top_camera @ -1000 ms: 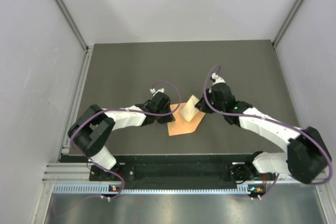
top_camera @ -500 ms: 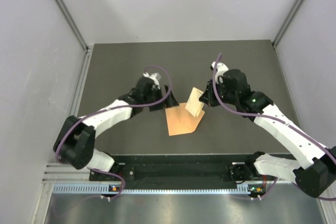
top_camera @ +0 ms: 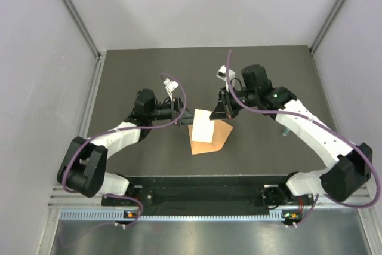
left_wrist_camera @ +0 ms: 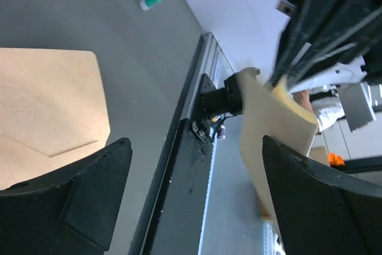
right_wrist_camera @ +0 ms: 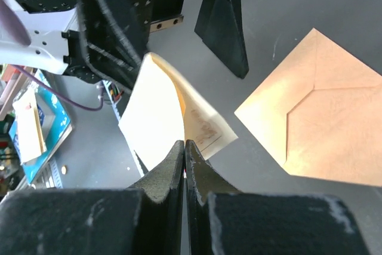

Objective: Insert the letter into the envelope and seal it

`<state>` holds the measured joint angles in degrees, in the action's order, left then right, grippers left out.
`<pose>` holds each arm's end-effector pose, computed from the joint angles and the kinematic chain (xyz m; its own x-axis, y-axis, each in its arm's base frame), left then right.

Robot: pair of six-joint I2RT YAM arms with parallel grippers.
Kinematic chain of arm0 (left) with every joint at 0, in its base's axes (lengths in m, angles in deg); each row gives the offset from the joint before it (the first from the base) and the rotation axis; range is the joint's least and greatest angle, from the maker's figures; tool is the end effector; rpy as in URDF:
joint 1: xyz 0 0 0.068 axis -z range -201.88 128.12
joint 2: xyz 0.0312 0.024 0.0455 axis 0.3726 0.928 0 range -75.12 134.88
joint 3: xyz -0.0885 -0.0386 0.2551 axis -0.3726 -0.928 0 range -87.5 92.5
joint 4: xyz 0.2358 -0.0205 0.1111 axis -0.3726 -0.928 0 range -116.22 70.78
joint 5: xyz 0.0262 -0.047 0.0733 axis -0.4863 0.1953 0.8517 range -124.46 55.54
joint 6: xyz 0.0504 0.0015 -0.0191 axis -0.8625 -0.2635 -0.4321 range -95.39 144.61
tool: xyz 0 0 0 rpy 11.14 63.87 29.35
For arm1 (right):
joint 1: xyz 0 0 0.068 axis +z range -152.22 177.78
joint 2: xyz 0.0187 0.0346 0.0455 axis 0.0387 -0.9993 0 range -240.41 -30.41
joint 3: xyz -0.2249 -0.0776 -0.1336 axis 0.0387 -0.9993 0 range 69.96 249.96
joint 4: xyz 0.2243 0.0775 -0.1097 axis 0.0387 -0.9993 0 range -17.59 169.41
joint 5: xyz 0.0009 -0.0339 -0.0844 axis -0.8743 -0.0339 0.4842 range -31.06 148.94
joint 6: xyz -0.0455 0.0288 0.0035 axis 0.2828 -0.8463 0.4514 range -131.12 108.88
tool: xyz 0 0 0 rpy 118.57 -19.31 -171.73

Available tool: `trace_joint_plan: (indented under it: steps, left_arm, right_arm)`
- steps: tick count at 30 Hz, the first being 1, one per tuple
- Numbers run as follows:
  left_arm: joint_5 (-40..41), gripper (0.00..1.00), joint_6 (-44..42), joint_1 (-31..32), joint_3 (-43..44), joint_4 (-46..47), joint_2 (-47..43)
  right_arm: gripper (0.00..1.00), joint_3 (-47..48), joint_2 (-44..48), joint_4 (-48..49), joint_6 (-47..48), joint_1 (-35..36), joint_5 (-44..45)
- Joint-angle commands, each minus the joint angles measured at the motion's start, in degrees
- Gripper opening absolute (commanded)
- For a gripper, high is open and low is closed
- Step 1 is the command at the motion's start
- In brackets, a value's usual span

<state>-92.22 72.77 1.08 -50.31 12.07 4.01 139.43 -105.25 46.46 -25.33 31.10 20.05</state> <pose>0.2499 -0.1384 0.2364 -0.8387 -0.0765 -0.5391 0.5226 0.1649 -0.8365 0.2221 0.1726 0.3421 -0.7084 -0.2369 -0.6649 -0.6862 0.4518 0.5701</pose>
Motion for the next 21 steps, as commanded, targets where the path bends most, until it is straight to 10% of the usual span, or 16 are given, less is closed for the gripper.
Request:
trace_joint_plan:
  steps: [1, 15, 21]
  left_arm:
    - [-5.4, 0.90, 3.3, -0.2, -0.1, 10.4, -0.5]
    - [-0.3, 0.97, -0.2, -3.0, 1.3, 2.2, 0.0]
    - [-3.8, 0.99, 7.1, -4.6, -0.8, 16.0, 1.4]
  right_arm:
    - [0.00, 4.6, -2.1, 0.0, 2.3, -0.4, -3.7]
    - [0.00, -1.2, 6.9, -5.5, 6.8, -0.4, 1.6]
    - [0.00, -3.8, 9.4, -1.4, 5.5, -0.5, 0.8]
